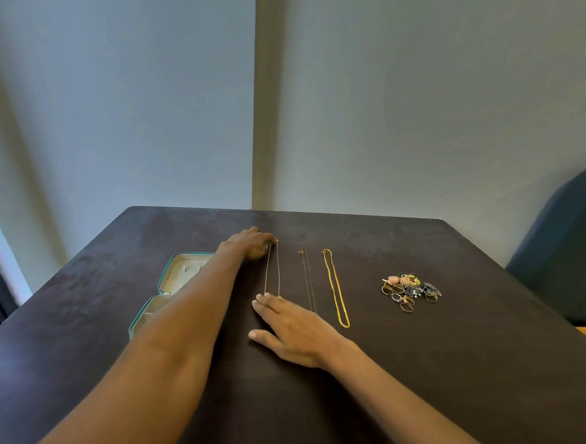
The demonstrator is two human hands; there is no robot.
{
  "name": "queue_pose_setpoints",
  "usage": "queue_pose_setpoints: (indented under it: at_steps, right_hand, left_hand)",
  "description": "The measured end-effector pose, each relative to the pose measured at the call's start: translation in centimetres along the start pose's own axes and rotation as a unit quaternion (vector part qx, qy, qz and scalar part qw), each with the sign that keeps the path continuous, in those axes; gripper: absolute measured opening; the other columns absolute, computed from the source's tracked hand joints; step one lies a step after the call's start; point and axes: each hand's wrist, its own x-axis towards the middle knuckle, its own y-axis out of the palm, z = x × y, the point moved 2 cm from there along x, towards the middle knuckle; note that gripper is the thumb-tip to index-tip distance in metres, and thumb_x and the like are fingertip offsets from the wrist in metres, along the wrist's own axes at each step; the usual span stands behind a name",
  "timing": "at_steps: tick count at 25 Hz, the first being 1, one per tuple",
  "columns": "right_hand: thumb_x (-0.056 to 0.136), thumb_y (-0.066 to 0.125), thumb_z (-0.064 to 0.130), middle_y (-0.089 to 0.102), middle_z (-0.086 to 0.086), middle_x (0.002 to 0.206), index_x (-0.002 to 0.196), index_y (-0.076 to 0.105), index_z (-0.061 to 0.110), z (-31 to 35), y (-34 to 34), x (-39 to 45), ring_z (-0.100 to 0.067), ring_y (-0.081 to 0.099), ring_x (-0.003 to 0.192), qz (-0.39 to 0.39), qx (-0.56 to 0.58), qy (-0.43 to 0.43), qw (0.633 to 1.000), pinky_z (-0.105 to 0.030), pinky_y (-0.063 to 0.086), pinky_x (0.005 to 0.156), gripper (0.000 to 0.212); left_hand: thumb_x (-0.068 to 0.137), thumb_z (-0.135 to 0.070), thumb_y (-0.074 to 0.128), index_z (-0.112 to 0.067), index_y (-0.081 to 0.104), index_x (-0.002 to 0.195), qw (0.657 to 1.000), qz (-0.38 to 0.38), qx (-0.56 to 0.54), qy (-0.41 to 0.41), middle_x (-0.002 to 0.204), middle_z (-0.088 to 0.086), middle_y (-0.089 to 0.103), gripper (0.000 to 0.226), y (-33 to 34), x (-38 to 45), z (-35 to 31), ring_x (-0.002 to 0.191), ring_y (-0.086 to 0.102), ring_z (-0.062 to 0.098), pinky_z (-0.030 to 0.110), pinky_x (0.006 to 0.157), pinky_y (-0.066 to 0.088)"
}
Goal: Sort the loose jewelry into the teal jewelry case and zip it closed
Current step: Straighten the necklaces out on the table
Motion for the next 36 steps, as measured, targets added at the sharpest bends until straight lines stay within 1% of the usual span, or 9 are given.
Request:
queue_pose_setpoints:
  at_steps: [4, 9, 11, 13, 16, 23, 29, 33, 36]
  right_hand:
    - [0.100, 0.032, 0.045, 0.019, -0.005, 0.158, 0.150, 0.021, 0.010, 0.8, 0.1, -1.5, -0.015, 0.012, 0.147, 0.001, 0.006, 0.003, 1.000, -0.028, 0.012, 0.118, 0.063]
    - [0.101, 0.031, 0.044, 0.022, -0.002, 0.157, 0.150, 0.024, 0.013, 1.1, 0.4, -2.2, -0.013, 0.012, 0.146, -0.023, 0.009, 0.004, 1.000, -0.026, 0.010, 0.117, 0.058]
    - [0.101, 0.031, 0.044, 0.020, 0.000, 0.158, 0.150, 0.023, 0.016, 0.9, 0.5, -2.1, -0.012, 0.009, 0.147, -0.036, 0.012, -0.006, 0.999, -0.024, 0.005, 0.117, 0.057]
    - [0.101, 0.030, 0.045, 0.016, 0.000, 0.159, 0.151, 0.019, 0.016, 0.8, 0.6, -2.0, -0.011, 0.005, 0.147, -0.021, 0.020, -0.014, 0.999, -0.024, 0.000, 0.116, 0.059]
    - [0.101, 0.029, 0.047, 0.011, -0.002, 0.160, 0.152, 0.014, 0.014, 0.7, 0.7, -2.0, -0.010, 0.001, 0.147, 0.010, 0.015, -0.024, 1.000, -0.021, -0.004, 0.115, 0.063]
    - [0.100, 0.030, 0.047, 0.010, -0.003, 0.160, 0.152, 0.013, 0.012, 0.9, 1.0, -2.5, -0.010, 0.001, 0.147, 0.010, 0.016, -0.034, 0.999, -0.017, -0.007, 0.113, 0.065]
    - [0.099, 0.031, 0.049, 0.015, -0.001, 0.159, 0.152, 0.017, 0.015, 1.3, 1.1, -3.3, -0.009, 0.006, 0.147, -0.006, 0.033, -0.033, 0.999, -0.019, -0.002, 0.115, 0.064]
    - [0.099, 0.031, 0.050, 0.017, 0.001, 0.159, 0.151, 0.020, 0.017, 1.6, 1.0, -3.8, -0.007, 0.005, 0.146, -0.024, 0.018, -0.036, 0.999, -0.017, -0.004, 0.114, 0.062]
    - [0.099, 0.030, 0.051, 0.012, 0.002, 0.160, 0.152, 0.016, 0.018, 1.7, 1.0, -3.7, -0.006, 0.000, 0.146, -0.020, 0.014, -0.030, 0.999, -0.017, -0.007, 0.112, 0.064]
  left_hand:
    - [0.099, -0.029, 0.037, -0.031, 0.038, 0.139, 1.000, -0.011, 0.021, 0.005, 0.136, 0.009, 0.040, 0.039, 0.0, -0.8, -0.9, 0.120, 0.048, 0.032, 0.043, 0.099, 0.044]
    - [0.098, -0.027, 0.038, -0.032, 0.037, 0.137, 0.999, -0.012, 0.043, 0.005, 0.136, 0.009, 0.041, 0.040, 0.1, -1.5, -1.3, 0.118, 0.047, 0.035, 0.047, 0.099, 0.043]
    - [0.097, -0.027, 0.039, -0.034, 0.037, 0.137, 0.999, -0.003, 0.047, 0.001, 0.136, 0.009, 0.040, 0.040, 0.1, -1.5, -1.1, 0.119, 0.045, 0.036, 0.051, 0.102, 0.039]
    - [0.097, -0.028, 0.039, -0.034, 0.037, 0.137, 0.998, -0.007, 0.058, -0.003, 0.137, 0.009, 0.041, 0.040, 0.2, -1.5, -1.2, 0.122, 0.044, 0.035, 0.053, 0.106, 0.032]
    - [0.098, -0.025, 0.040, -0.029, 0.037, 0.138, 0.995, -0.026, 0.097, -0.010, 0.136, 0.011, 0.041, 0.041, -0.3, -1.8, -2.1, 0.122, 0.046, 0.033, 0.051, 0.109, 0.023]
    - [0.099, -0.032, 0.035, -0.032, 0.036, 0.139, 0.993, -0.025, 0.109, -0.024, 0.135, 0.012, 0.040, 0.039, -0.3, -1.1, -1.8, 0.121, 0.045, 0.035, 0.048, 0.107, 0.026]
    - [0.100, -0.034, 0.035, -0.032, 0.035, 0.139, 0.996, -0.012, 0.093, -0.010, 0.139, 0.010, 0.039, 0.040, -0.2, -1.8, -1.4, 0.125, 0.043, 0.034, 0.048, 0.109, 0.024]
    - [0.101, -0.035, 0.030, -0.027, 0.034, 0.142, 0.995, -0.033, 0.091, -0.005, 0.137, 0.013, 0.040, 0.042, 0.4, -2.8, -2.0, 0.123, 0.045, 0.034, 0.047, 0.106, 0.031]
    - [0.101, -0.035, 0.027, -0.026, 0.035, 0.142, 0.999, -0.032, 0.042, -0.008, 0.138, 0.013, 0.039, 0.043, 0.3, -3.0, -2.0, 0.125, 0.045, 0.034, 0.045, 0.105, 0.037]
